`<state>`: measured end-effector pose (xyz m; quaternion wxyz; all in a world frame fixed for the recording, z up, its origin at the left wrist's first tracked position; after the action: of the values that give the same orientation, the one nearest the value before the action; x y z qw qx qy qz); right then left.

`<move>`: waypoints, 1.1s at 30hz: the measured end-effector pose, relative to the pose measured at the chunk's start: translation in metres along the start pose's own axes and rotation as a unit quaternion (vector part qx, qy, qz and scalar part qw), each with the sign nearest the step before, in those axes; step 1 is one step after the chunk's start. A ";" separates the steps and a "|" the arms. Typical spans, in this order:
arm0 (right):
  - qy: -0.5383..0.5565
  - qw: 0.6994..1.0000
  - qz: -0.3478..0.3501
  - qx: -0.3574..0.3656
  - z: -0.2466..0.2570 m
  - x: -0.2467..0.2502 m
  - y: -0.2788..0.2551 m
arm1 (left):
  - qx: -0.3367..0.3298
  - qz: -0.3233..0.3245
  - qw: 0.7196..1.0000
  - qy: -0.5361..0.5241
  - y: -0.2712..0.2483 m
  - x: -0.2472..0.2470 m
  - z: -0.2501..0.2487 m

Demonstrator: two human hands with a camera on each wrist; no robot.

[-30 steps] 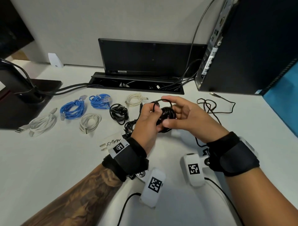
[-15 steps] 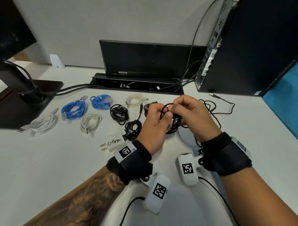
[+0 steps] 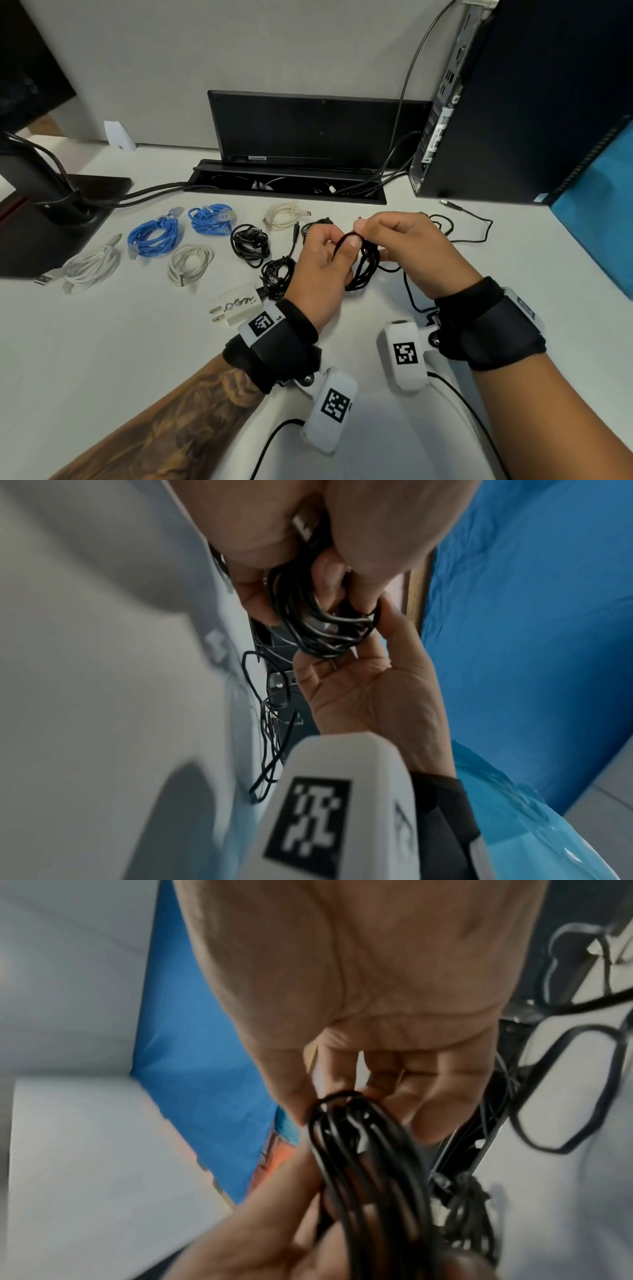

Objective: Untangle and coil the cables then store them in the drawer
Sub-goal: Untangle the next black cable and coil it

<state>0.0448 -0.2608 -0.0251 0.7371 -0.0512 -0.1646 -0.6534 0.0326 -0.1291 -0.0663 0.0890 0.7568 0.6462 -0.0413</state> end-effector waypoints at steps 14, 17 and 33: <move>0.171 0.950 -0.250 0.077 0.013 0.040 -0.002 | 0.098 0.126 0.987 -0.021 -0.007 -0.025 0.000; 0.226 0.938 -0.261 0.037 0.006 0.040 0.000 | 0.081 0.115 0.990 0.021 -0.003 -0.026 -0.005; 0.021 0.997 -0.049 0.047 0.004 0.012 0.002 | 0.020 0.020 1.000 -0.011 0.012 0.009 -0.024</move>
<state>0.0471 -0.2705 -0.0172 0.7088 0.0057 -0.1821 -0.6814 0.0450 -0.1176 -0.0436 0.0815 0.7705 0.6293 -0.0612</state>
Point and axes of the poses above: each hand's wrist, its own y-axis towards the middle knuckle, its own x-axis out of the back of the hand, z = x × y, the point moved 5 cm from there along y, towards the middle knuckle, and after that the axes turned 4 degrees about x, right-handed, at the moved point
